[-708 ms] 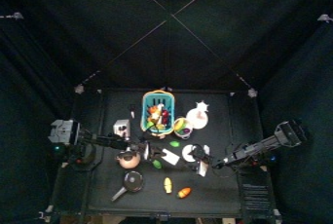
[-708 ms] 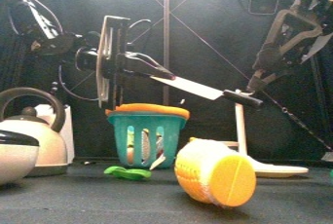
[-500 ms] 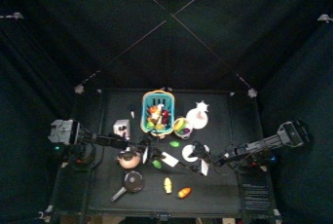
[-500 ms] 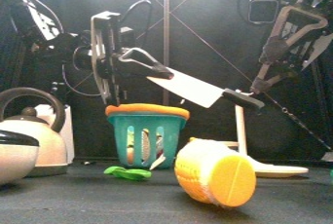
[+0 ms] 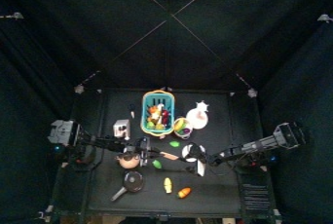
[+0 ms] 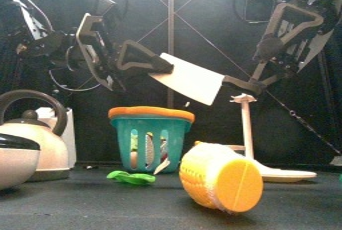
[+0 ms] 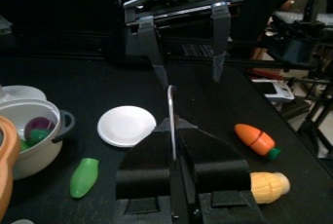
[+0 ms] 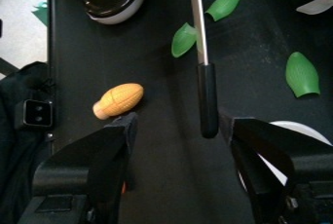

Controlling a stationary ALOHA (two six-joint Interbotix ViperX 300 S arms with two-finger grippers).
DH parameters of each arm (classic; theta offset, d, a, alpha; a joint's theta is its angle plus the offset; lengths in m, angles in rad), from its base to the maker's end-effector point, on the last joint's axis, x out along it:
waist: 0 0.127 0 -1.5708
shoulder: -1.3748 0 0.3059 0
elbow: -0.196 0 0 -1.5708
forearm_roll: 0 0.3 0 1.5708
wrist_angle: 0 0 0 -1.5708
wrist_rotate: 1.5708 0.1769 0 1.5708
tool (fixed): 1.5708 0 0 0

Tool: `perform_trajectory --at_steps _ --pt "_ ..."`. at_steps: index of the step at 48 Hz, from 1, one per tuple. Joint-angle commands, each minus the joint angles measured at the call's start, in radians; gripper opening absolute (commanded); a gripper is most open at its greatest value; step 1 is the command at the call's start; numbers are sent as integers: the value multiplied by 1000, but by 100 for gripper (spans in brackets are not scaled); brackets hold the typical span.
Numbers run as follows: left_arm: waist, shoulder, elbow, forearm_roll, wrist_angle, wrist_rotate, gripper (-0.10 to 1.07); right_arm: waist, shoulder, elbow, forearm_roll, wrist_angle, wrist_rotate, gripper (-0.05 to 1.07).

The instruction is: Regrasp cleaver

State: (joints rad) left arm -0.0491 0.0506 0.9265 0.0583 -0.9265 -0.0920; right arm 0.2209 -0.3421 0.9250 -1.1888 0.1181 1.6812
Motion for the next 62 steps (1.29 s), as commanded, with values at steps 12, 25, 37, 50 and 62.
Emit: perform_trajectory --at_steps 12,25,37,50,62 --pt "-26 -8 -14 -14 -14 40 36 -44 55 -57 -51 41 -2 95" --pt "-26 -8 -14 -15 -14 40 36 -46 64 -51 -43 31 0 76" --pt "-25 -6 -15 -18 -12 38 40 -48 64 -54 -23 46 -2 52" --pt "-26 -8 -12 -23 3 38 60 -44 64 -43 -23 51 -2 40" --pt "-25 -6 -9 -48 2 37 82 -40 64 -40 -21 48 -2 40"
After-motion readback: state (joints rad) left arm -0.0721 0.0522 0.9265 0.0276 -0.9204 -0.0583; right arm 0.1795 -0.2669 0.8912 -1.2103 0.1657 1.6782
